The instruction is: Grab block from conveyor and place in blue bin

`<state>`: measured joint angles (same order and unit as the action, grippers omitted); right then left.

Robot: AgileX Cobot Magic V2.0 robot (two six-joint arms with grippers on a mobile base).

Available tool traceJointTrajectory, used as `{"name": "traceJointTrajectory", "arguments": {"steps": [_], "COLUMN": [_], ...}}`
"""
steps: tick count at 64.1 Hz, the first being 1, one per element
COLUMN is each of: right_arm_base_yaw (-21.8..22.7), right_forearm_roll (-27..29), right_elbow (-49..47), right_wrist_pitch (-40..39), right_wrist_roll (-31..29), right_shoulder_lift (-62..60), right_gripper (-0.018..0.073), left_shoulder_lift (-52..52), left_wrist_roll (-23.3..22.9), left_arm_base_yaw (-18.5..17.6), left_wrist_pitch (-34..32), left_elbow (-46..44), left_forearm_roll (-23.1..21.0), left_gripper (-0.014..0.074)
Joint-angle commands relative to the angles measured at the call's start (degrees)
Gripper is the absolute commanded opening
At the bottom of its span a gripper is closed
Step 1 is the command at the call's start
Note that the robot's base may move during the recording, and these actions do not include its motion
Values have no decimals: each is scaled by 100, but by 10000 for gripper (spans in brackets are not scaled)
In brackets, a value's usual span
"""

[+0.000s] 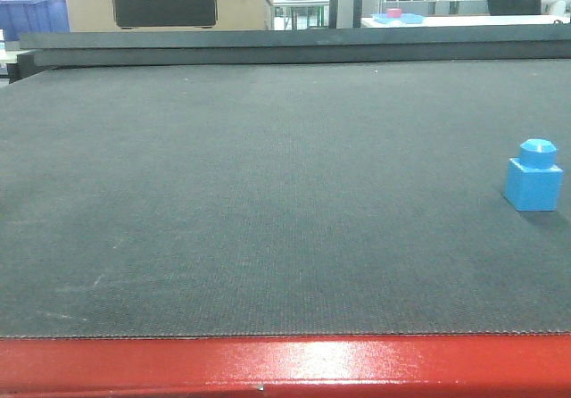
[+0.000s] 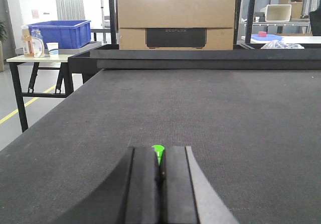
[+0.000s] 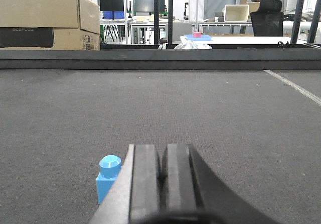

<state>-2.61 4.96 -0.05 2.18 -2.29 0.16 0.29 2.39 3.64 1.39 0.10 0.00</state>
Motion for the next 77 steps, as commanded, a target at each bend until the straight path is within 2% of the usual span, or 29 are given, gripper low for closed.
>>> {"name": "traceJointTrajectory", "arguments": {"steps": [1,32,40,53,61,66,69,77], "right_arm_base_yaw": [24,24,24,24,24,24,12,12], "right_forearm_roll": [14,14,14,14,23,38,38,38], "right_elbow": [5,5,5,5,5,-246,-577,-1648], "right_wrist_pitch": [-137,-137,-137,-188,-965,-936,-732,177], "right_wrist_roll": [-26,-26,-26,-26,-26,-26,-26,-26], "right_shoulder_lift": [-16,-16,-16,-16,-16,-16,-16,-16], "right_gripper": [-163,-163,-163,-163,-163,-163,-163,-163], "left_shoulder_lift": [-29,-29,-29,-29,-29,-29,-29,-11], "left_wrist_roll": [-27,-27,-27,-31,-31,-31,-31,-31], "left_arm_base_yaw": [7,7,7,7,7,7,7,7], "left_wrist_pitch": [-74,-104,-396,-425,-909,-1237,-1168,-83], "left_elbow": [-10,-10,-10,-10,-10,-57,-299,-1439], "left_forearm_roll": [0,0,0,-85,-451,-501,-501,-501], "left_gripper": [-111,-111,-111,-111,-111,-111,-111,-111]}}
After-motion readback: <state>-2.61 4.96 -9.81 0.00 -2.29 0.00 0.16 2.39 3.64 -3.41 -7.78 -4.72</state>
